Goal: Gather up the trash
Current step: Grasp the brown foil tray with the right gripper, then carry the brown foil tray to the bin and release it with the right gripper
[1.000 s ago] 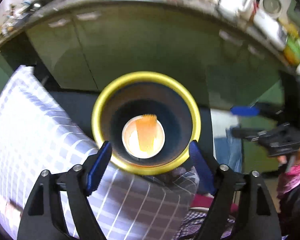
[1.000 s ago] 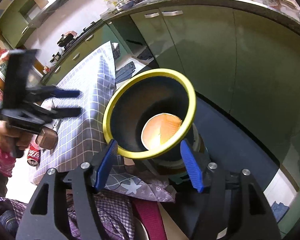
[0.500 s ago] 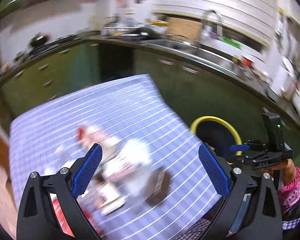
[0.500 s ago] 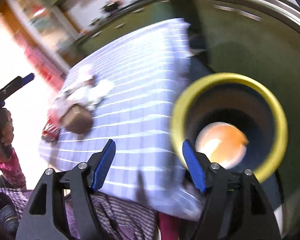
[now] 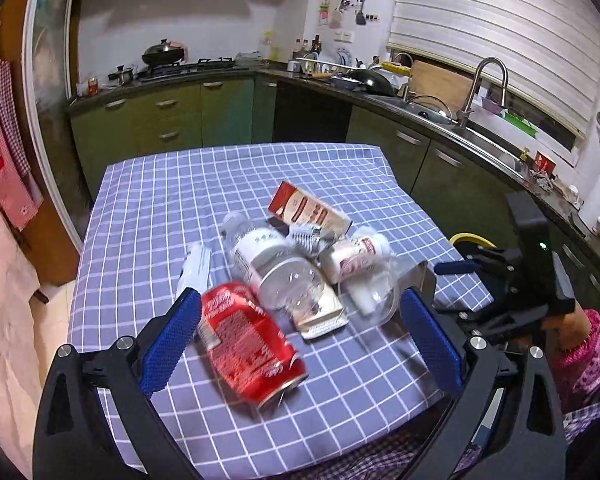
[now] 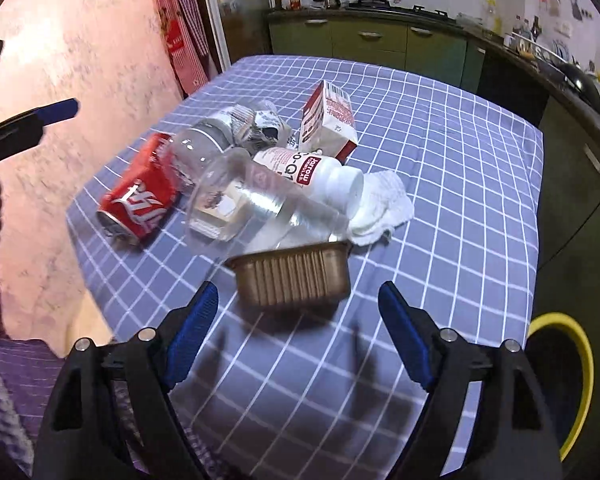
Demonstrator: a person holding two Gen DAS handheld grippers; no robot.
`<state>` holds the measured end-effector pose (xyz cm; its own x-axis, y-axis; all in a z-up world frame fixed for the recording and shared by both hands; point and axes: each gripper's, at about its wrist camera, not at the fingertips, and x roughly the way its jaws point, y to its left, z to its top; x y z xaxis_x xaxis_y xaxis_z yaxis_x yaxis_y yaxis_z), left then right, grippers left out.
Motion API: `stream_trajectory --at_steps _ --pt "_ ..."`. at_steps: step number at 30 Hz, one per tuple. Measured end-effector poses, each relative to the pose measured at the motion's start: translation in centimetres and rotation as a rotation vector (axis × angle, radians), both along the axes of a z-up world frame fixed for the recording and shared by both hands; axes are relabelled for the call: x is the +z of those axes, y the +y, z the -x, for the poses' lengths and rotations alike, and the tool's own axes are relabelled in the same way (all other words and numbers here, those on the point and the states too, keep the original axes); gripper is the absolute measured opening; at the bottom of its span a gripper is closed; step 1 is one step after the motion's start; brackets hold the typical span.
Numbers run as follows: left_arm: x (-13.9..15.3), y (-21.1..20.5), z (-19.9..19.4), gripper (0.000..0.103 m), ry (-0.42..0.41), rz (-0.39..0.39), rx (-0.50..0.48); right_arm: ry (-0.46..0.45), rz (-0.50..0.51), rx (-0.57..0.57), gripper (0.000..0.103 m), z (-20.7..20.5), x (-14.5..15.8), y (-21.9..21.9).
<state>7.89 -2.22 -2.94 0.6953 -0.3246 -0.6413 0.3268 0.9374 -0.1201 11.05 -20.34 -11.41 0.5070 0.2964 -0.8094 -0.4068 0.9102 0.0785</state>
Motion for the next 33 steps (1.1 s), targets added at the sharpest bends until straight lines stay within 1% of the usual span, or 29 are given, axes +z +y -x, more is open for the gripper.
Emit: stream_trajectory --at_steps 6,8,9,10,11,14,24,27,29,33 --pt "-1.1 -0.7 0.2 0.098 0.021 0.014 -0.004 0.023 0.026 0.02 0.078 -1.4 -1.4 0.9" --pt "-1.4 -0.9 0.1 0.098 0.026 0.014 -0.005 0.022 0.028 0.026 0.076 -1.6 -1.6 0.8" --pt "-1.5 -1.0 0.0 0.098 0.029 0.014 -0.007 0.023 0.028 0.029 0.071 -1.7 -1.6 0.7" --pt "-1.6 -1.1 -0.1 0.098 0.033 0.015 -0.009 0.025 0.03 0.031 0.063 -1.7 -1.6 0.6" --pt "-1.7 -1.2 -0.2 0.098 0.035 0.016 -0.011 0.028 0.029 0.035 0.058 -1.8 -1.7 0.6" --pt "-1.9 -1.5 -0.2 0.098 0.037 0.016 -0.016 0.031 0.022 0.036 0.057 -1.8 -1.7 0.4" --pt "-2.6 -1.8 -0.7 0.098 0.045 0.014 -0.022 0.042 -0.031 0.036 0.057 1.7 -0.2 -0.4" --pt "-2.9 -1.9 -0.7 0.098 0.049 0.011 -0.026 0.037 -0.053 -0.009 0.057 2.7 0.5 -2.1" --pt "-3.1 -2.1 -0.7 0.098 0.054 0.009 -0.029 0.023 -0.059 -0.06 0.057 3.3 1.0 -3.9" --pt "-3.6 -2.5 -0.9 0.098 0.066 0.005 -0.042 0.011 -0.074 -0.221 0.057 4.5 1.3 -8.9"
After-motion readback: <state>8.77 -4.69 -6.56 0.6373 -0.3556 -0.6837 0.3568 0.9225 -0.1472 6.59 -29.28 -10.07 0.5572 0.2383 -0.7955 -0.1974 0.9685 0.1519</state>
